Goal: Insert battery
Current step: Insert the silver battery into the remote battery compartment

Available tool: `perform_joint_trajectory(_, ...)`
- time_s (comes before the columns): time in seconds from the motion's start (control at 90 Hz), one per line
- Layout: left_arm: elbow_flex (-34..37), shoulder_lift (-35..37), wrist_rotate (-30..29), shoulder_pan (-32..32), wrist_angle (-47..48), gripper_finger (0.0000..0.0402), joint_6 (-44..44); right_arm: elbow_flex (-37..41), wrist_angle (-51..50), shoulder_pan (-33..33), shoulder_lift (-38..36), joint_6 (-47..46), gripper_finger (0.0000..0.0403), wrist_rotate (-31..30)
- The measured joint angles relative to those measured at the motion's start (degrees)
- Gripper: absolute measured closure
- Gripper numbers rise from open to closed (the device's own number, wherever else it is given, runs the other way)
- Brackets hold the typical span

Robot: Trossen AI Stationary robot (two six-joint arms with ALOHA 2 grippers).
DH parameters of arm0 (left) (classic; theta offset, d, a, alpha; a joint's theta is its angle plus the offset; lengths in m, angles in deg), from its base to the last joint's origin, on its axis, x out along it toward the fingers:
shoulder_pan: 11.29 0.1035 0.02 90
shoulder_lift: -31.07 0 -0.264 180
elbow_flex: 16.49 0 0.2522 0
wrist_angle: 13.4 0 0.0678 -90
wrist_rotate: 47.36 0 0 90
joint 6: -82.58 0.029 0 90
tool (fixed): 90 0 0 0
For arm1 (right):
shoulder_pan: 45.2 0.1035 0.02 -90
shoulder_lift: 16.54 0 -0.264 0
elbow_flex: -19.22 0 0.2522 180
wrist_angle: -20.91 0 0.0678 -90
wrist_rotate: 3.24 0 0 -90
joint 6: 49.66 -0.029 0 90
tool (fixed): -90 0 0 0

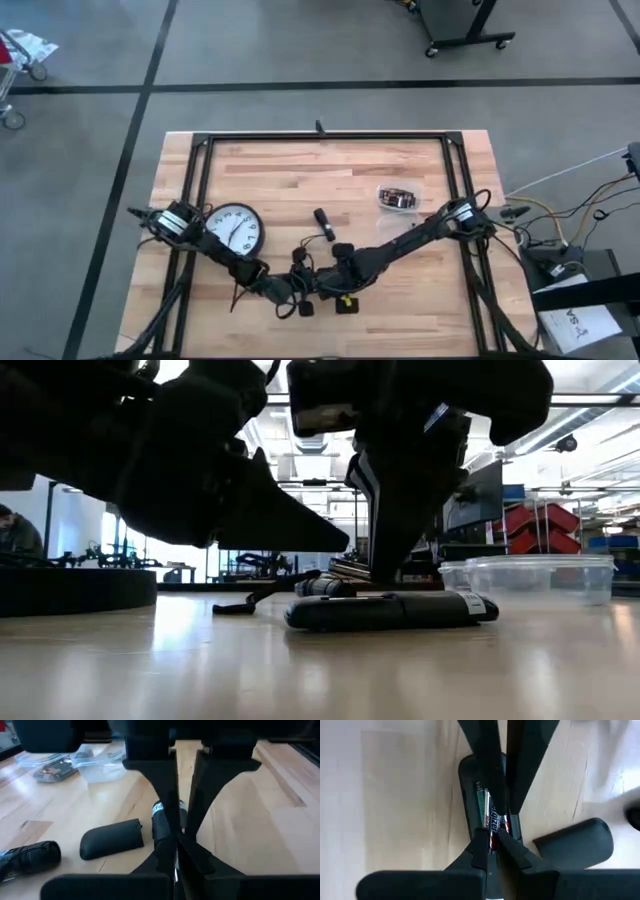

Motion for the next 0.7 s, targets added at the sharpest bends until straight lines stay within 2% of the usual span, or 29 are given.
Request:
perform_joint_trajectory(0.289, -0.09, -4.27, 0.01, 0.09, -3.63, 0.0402, -1.00, 0.04, 0.02, -0.15, 0.07, -0.08, 0.0399, 0.93)
perform_joint_trajectory(0.7, -0.05, -4.28, 1.54, -0.29, -4.04, 0.0402, -0.90, 0.04, -0.14, 0.25, 0.07, -0.49, 0.0401, 2.08)
